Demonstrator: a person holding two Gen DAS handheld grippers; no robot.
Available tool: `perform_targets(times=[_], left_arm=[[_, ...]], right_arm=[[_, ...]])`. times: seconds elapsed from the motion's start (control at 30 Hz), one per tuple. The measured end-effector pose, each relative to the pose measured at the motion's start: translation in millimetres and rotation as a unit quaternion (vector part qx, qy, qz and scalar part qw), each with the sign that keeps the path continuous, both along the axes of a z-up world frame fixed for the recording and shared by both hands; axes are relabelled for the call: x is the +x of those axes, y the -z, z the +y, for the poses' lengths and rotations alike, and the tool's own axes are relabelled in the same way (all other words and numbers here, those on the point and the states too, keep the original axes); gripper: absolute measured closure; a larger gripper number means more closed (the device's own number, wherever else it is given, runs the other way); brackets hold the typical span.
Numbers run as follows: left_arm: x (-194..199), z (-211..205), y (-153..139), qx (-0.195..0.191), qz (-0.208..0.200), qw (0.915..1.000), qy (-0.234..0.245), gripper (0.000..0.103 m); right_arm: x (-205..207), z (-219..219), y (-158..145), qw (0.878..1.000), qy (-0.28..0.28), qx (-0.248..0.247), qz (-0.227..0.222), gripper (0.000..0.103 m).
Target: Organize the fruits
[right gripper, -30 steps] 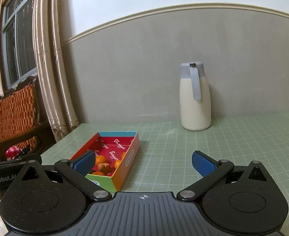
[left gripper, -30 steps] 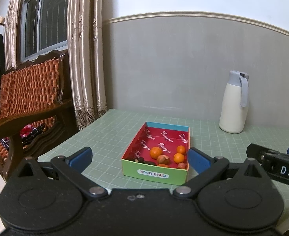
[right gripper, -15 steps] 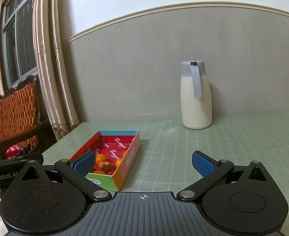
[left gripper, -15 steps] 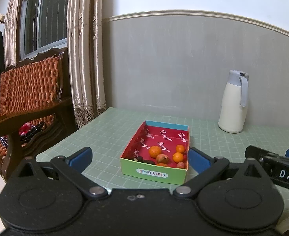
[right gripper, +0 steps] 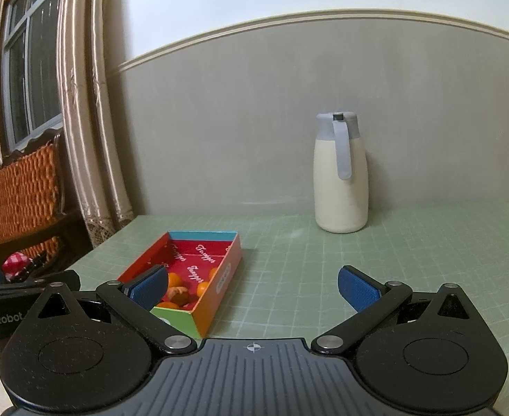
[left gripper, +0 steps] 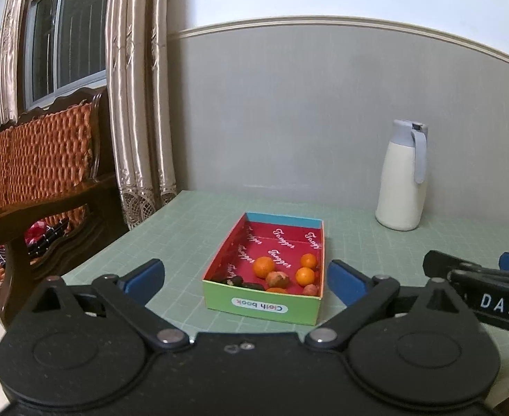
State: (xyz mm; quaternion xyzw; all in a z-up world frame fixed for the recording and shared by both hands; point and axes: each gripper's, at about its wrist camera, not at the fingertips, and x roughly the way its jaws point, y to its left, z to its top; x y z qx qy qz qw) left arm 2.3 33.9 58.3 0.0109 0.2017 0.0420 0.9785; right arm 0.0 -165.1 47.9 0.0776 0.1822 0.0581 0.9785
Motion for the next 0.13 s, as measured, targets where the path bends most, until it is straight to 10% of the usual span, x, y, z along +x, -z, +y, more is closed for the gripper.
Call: perform_targets(times=[0.13], left_arm=[[0.3,-1.3,-1.1,0.000,-0.003,1.0000,-0.001,0.011]], right_arm=[[1.9,-0.2,0.6,1.000,-0.001,-0.001,0.002,0.000]])
